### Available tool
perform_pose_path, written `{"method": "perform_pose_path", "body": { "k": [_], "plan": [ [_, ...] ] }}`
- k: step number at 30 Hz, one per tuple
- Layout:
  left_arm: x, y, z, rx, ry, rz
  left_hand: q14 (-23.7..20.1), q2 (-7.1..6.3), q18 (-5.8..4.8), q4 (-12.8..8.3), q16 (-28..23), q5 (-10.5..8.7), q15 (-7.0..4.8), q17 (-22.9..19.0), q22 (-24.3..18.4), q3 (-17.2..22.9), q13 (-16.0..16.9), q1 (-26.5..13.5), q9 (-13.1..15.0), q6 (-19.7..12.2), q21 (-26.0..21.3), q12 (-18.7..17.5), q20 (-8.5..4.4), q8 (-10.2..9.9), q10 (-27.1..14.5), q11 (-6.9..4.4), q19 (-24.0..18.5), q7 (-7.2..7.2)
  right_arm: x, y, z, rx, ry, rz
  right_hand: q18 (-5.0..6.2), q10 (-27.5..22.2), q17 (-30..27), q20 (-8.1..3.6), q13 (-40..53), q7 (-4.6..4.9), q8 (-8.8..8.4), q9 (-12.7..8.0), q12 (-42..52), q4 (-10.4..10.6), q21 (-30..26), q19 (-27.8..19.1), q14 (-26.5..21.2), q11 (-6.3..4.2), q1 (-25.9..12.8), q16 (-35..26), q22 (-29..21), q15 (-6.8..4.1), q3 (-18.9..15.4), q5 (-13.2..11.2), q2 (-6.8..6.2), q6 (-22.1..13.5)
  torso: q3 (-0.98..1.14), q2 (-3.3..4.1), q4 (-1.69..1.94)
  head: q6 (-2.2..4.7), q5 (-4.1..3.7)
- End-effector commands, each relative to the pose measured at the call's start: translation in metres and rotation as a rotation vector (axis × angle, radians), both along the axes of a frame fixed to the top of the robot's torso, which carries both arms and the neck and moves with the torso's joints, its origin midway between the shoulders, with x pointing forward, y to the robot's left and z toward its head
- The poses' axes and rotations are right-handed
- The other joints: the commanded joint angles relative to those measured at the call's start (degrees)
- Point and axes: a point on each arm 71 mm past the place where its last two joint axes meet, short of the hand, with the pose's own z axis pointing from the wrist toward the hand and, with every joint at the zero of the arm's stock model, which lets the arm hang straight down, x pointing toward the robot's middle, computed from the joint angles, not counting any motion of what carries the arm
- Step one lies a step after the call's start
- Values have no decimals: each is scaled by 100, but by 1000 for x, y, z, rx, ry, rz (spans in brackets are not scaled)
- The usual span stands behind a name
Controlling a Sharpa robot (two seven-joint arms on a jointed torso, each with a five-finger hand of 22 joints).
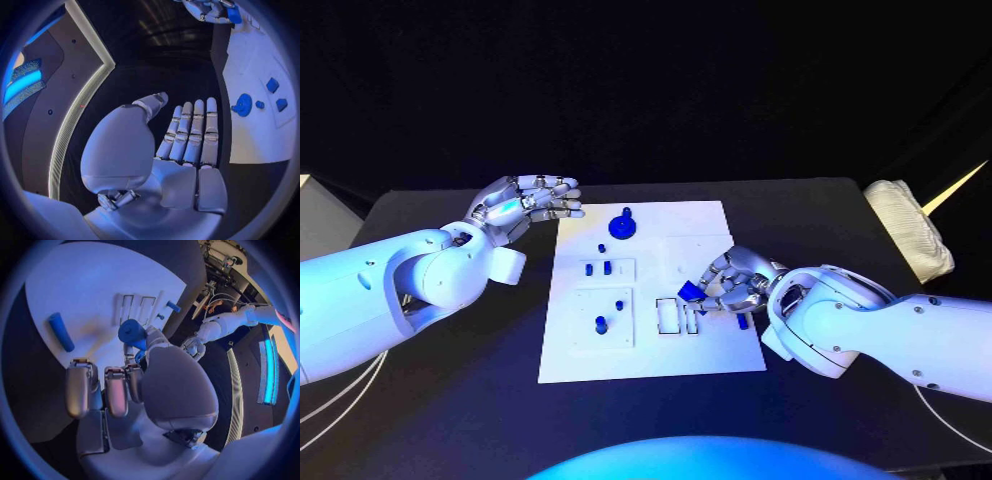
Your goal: Assemble the parts on the task board
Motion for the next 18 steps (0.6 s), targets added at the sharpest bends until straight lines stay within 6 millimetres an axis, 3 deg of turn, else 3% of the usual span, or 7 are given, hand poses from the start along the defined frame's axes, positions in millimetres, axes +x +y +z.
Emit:
{"method": "perform_pose_path", "body": {
  "k": [1, 8, 15, 18],
  "plan": [
    [-1, -2, 0, -12, 3, -19, -37, -2, 58, -24, -20, 9, -5, 7, -9, 5, 5, 23, -6, -39, -35, 20, 1, 18, -37, 18, 27, 35, -3, 8, -8, -20, 100, 55, -79, 58, 856, -29, 603, -29, 1, 2, -17, 5, 20, 337, 455, -24, -43, 31, 1205, -44, 43, -33, 33, 81, -11, -2, 5, -23, 11],
    [-2, -1, 1, -10, 3, -20, -38, -3, 58, -35, -20, 9, -5, 7, -10, 8, 5, 36, -7, -40, -38, 24, 0, 20, -40, 18, 29, 35, -7, 21, -18, -51, 168, 101, -68, 54, 846, -22, 584, -34, 14, -18, -75, 20, -43, 322, 452, -25, -549, 21, 1191, -41, 23, -70, 116, 146, -8, 1, -5, -50, 32],
    [-2, 0, 1, -8, 2, -22, -39, -3, 58, -42, -19, 8, -5, 8, -11, 11, 6, 45, -7, -41, -39, 27, 0, 23, -41, 18, 31, 35, -1, 25, -20, -80, 121, 85, -84, 124, 913, -45, 676, -84, 87, -5, -25, 22, 60, 348, 468, -66, -978, 42, 1215, -75, -60, -92, 187, 252, -19, -12, 1, -42, 28],
    [-2, 0, 1, -7, 1, -22, -39, -3, 58, -42, -19, 8, -5, 8, -11, 11, 6, 45, -7, -41, -39, 27, 0, 23, -41, 18, 31, 35, 0, 27, -20, -85, 107, 82, -90, 137, 938, -53, 691, -95, 102, -2, -20, 25, 94, 357, 473, -75, -1075, 51, 1223, -84, -78, -68, 238, 265, -13, -5, 2, -36, 29]
  ]
}}
